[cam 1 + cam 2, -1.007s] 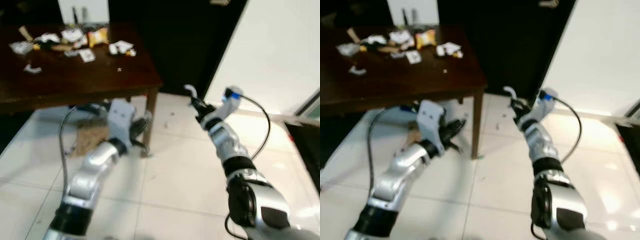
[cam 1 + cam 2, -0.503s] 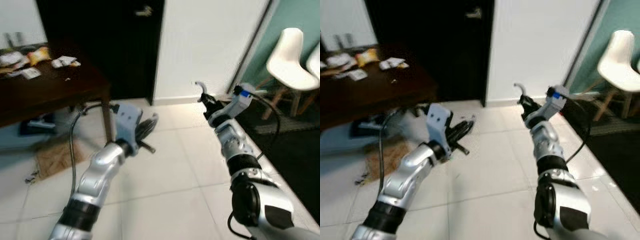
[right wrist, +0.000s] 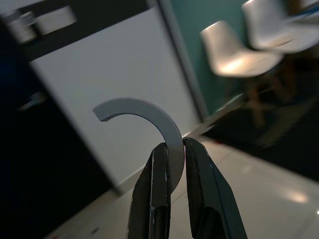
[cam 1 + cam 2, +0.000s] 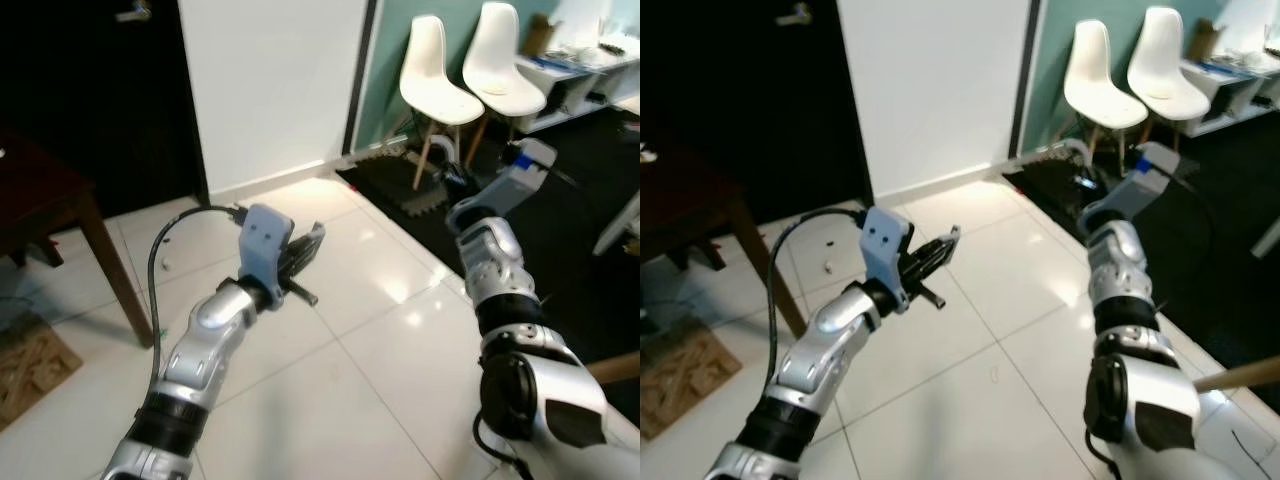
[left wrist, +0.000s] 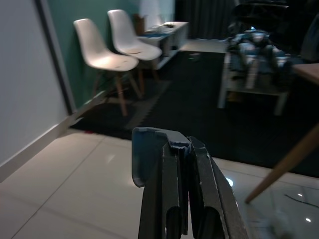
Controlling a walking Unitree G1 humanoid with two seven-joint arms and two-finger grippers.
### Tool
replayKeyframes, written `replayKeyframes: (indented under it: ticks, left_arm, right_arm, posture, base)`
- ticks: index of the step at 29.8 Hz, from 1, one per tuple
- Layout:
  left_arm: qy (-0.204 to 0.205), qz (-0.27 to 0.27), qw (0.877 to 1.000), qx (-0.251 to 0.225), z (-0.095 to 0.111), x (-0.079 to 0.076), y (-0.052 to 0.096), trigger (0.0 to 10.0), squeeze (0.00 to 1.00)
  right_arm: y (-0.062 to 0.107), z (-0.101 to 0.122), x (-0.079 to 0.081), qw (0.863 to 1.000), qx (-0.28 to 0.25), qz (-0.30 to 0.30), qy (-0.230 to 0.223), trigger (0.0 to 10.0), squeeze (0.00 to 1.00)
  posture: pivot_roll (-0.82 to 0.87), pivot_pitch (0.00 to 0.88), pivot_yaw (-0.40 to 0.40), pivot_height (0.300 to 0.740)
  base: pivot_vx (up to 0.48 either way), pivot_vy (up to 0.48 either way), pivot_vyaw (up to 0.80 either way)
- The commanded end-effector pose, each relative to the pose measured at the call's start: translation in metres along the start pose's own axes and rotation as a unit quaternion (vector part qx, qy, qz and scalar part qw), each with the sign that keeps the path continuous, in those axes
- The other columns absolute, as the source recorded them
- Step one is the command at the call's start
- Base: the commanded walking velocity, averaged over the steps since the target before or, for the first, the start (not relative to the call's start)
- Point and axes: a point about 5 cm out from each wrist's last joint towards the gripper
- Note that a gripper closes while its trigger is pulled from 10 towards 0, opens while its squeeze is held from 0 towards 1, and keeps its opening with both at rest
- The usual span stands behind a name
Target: Picking trash to rubbish bin
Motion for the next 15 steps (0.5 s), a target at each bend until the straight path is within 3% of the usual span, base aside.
replayKeyframes:
  ticks: [1,15]
  left_arm:
    - [-0.007,0.0,1.0,-0.003,-0.001,0.0,-0.001,10.0,0.0]
    - [-0.019,0.022,1.0,-0.003,-0.002,0.005,-0.001,10.0,0.0]
  right_arm:
    - [-0.002,0.016,-0.004,0.999,-0.031,-0.017,0.026,10.0,0.0]
    - [0.004,0.029,-0.033,0.988,-0.042,-0.108,0.104,10.0,0.0]
  posture:
    - [0.07,0.0,-0.042,0.74]
    - [0.06,0.0,-0.037,0.74]
  base:
    - [0.0,0.0,-0.8]
    - [0.0,0.0,-0.8]
Point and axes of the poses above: a point about 5 cm out from each wrist's last joint towards the gripper, its own y axis pointing back from the gripper into the wrist, its own z axis along the axis of the wrist's last joint, x = y × z, and after that the axes turned 5 degrees about -y, right-handed
